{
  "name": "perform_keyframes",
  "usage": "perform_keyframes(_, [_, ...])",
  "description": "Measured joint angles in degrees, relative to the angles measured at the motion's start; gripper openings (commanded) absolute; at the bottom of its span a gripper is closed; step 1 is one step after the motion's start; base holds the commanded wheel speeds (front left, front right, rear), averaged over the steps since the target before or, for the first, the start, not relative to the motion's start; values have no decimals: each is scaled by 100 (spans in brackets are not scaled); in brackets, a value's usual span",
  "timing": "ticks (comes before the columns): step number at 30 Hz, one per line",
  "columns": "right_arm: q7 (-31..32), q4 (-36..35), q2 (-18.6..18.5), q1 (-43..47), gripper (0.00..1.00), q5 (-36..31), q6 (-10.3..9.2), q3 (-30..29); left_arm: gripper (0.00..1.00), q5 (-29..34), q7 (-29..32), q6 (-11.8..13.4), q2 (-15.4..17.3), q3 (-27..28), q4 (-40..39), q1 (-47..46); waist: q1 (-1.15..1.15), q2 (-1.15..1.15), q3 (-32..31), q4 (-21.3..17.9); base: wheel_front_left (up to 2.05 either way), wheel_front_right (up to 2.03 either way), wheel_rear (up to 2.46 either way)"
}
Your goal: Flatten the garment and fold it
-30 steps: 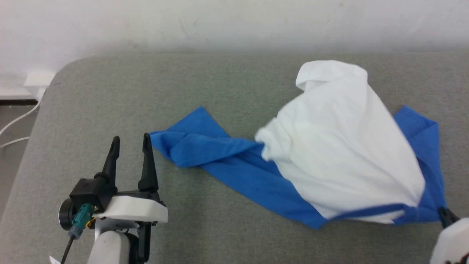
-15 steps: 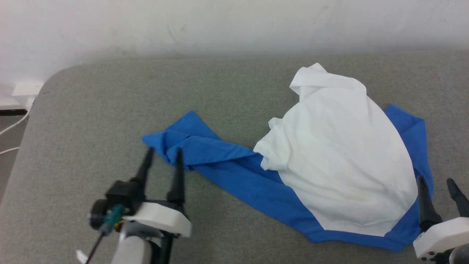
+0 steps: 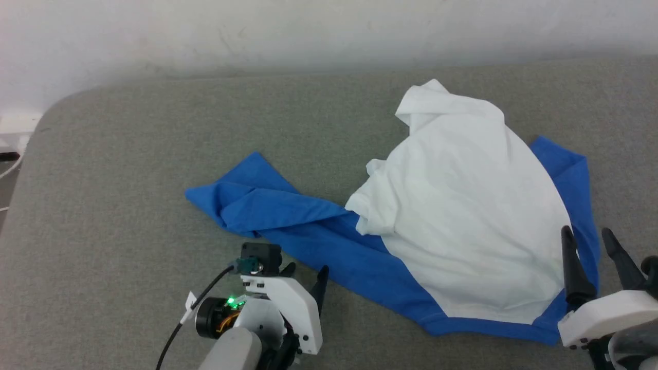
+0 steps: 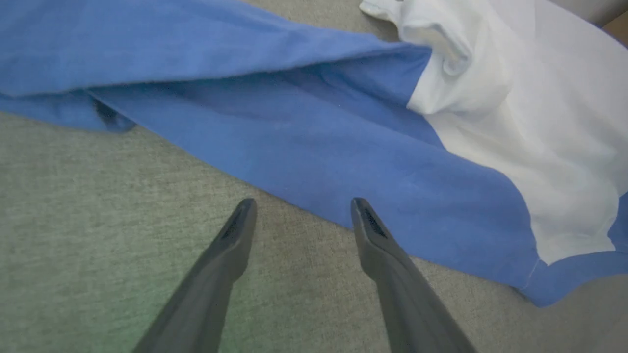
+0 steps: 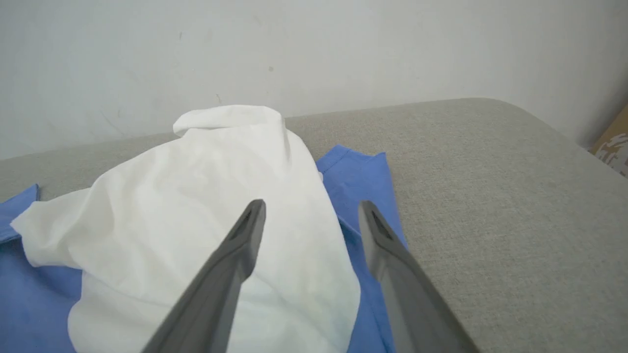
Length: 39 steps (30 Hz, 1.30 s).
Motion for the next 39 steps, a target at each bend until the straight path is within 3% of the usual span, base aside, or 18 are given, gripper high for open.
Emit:
perform_keyframes(4, [-2,-104,-1,-102,100,27,0,138,100,-85,471,145,8,-11,131,-212,0,0,103,-102,0,0,0])
perform_keyframes(9, [-70,-244,0,-191,100,123,0,327,100,-225,794,154,18,-22,141,-432,0,0,240,-262,0,0,0])
perform_keyframes(10, [-97,-260,-1,-192,100,131,0,356,89,-225,835,142,25,-35,136,-455,0,0,268,-290,0,0,0])
perform_keyframes(11, [-120,-277,-2,-193,100,149,0,378,16,-225,846,127,44,-47,127,-475,0,0,295,-314,0,0,0])
perform_keyframes(12, [-146,-283,-1,-198,100,171,0,399,0,-225,845,127,59,-48,120,-497,0,0,320,-333,0,0,0])
perform_keyframes(18, [-167,-276,-3,-206,100,220,0,403,0,-341,608,187,121,130,-78,-347,0,0,359,-295,0,0,0])
perform_keyframes(26, [-18,-280,-3,-202,100,213,0,372,0,-560,382,797,761,1060,-849,457,0,0,265,61,0,0,0])
perform_keyframes(32, [519,-160,0,-130,100,209,0,424,0,-694,274,1104,883,1511,-1096,826,0,0,146,273,0,0,0])
perform_keyframes(34, [704,-97,3,-83,100,209,0,382,100,-771,174,1082,869,1550,-1095,879,0,0,99,310,0,0,0])
perform_keyframes(39, [1138,154,3,-65,100,64,0,-145,100,-821,-385,1026,756,1596,-1050,957,0,0,1,380,0,0,0])
